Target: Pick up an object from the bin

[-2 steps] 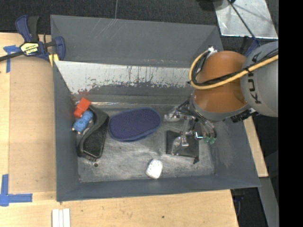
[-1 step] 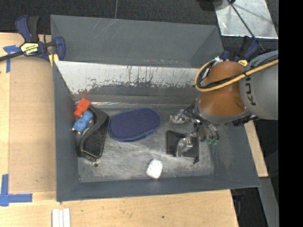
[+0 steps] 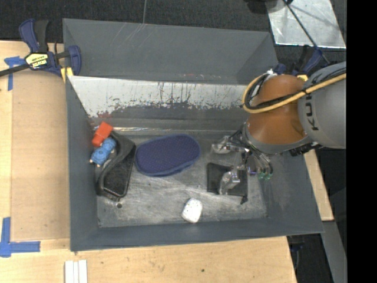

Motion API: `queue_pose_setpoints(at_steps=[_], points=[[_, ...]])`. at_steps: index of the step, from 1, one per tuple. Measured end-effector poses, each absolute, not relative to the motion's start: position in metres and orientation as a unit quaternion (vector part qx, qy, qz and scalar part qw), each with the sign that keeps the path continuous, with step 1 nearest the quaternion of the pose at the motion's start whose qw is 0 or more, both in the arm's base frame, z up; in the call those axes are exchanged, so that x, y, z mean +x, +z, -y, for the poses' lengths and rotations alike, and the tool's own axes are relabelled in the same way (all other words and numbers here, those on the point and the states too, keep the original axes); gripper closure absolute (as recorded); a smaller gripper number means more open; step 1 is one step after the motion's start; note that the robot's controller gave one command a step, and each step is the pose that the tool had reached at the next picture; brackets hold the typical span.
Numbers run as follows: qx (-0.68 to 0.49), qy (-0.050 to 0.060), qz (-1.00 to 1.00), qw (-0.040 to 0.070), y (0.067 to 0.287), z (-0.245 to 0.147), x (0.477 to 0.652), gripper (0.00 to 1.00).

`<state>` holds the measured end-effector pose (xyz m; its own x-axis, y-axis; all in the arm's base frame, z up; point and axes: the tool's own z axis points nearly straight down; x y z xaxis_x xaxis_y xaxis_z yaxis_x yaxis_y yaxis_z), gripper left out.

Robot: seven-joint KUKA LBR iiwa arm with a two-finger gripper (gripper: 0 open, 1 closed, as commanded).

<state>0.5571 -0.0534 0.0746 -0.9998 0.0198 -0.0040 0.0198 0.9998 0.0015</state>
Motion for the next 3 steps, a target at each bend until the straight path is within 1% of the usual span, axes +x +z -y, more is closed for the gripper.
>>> queue_pose_setpoints(at_steps=[3], points=[[0.01,0.0,-1.0,0.005,0.0773,0.0539,0.5603,0.0]])
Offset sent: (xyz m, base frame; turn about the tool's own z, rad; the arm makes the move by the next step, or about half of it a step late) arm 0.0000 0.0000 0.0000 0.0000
